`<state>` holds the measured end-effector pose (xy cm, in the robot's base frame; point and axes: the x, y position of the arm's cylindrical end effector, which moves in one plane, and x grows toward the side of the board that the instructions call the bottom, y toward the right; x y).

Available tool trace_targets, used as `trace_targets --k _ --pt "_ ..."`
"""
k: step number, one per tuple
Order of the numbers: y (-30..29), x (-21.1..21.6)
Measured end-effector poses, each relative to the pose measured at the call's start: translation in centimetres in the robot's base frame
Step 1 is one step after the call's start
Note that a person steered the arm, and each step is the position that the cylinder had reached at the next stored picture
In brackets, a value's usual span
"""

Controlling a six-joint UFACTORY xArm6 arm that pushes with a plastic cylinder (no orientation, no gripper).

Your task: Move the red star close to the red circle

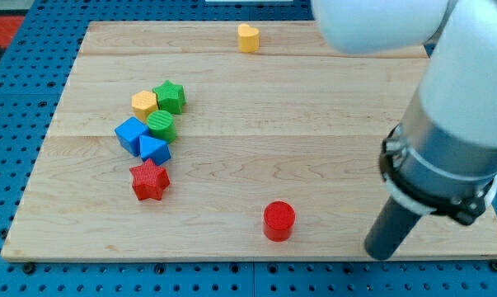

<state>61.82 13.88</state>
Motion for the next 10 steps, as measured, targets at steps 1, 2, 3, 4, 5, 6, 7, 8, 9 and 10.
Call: trace_targets --k 1,2,3,4,5,6,7,8,9,10 --pt "-10.2 -0.1" --pt "-14.6 -1.2" --pt "-11.3 -4.5" --pt "-15.9 -2.0" --pt "-20.1 -2.4" --pt "-28.0 -6.0" --pt "-37.8 -7.1" --pt "-34.0 -13.7" --pt "-30.6 -13.3" --pt "-34.2 -9.2"
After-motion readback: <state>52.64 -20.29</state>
